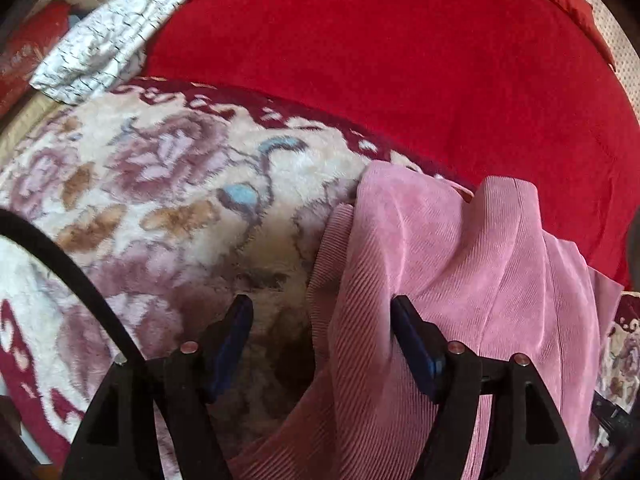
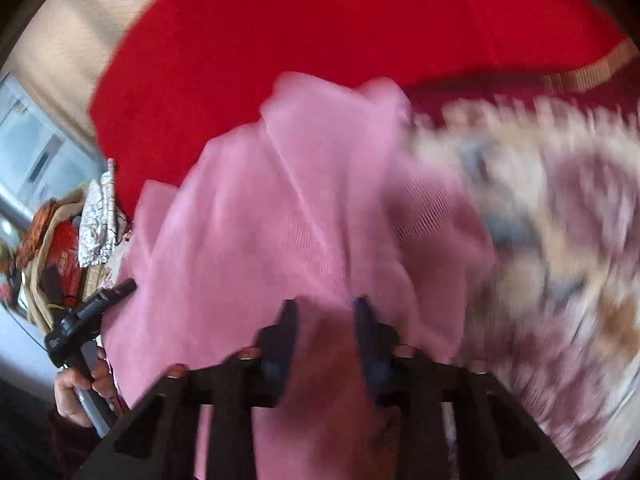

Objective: Fold large clothes

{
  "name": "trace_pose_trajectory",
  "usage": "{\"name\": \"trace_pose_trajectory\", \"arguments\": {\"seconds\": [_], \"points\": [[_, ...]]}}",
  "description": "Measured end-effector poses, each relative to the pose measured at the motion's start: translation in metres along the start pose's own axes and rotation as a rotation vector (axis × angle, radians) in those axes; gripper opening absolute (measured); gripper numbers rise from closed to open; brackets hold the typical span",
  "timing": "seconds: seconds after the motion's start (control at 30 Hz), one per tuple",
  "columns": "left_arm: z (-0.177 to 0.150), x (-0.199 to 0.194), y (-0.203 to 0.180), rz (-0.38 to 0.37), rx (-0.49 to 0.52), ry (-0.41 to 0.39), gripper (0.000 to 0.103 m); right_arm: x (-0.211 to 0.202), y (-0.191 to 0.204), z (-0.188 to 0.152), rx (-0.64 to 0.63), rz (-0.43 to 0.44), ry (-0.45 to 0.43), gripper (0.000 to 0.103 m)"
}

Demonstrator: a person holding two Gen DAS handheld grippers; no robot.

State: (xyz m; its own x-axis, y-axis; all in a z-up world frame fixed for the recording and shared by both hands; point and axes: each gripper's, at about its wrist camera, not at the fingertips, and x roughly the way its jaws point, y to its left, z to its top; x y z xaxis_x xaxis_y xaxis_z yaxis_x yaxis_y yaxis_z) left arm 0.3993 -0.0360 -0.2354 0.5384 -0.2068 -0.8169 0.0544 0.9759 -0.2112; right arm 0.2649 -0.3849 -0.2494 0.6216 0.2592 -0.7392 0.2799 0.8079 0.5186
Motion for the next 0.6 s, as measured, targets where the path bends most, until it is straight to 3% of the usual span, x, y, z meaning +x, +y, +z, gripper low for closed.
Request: {"name": "trace_pose_trajectory", "arguments": {"seconds": [0.2, 0.3, 0.4, 0.5, 0.6], "points": [[-0.004, -0.015, -0.008, 0.048, 0.004, -0.057, 0.073, -0.026, 0.002, -0.009, -0.015, -0.025, -0.024, 0.022], [-0.007, -0.038, -0.024, 0.013, 0.029, -0.135, 0.073, -0.043, 0.017, -0.005, -0.058, -0.037, -0.119, 0.025], [-0.012, -0.055, -0.043, -0.072, 0.053, -0.182, 0.073, -0.057, 0.028, 0.008, -0.083, -0.028, -0.233, 0.025], [-0.017, -0.049, -0.065, -0.122, 0.129, -0.158, 0.073, -0.047, 0.042, 0.030, -0.081, -0.013, -0.233, 0.025], [-0.022, -0.030, -0.082, -0.078, 0.207, -0.101, 0.073, -0.020, 0.042, 0.049, -0.062, 0.006, -0.186, 0.025]]}}
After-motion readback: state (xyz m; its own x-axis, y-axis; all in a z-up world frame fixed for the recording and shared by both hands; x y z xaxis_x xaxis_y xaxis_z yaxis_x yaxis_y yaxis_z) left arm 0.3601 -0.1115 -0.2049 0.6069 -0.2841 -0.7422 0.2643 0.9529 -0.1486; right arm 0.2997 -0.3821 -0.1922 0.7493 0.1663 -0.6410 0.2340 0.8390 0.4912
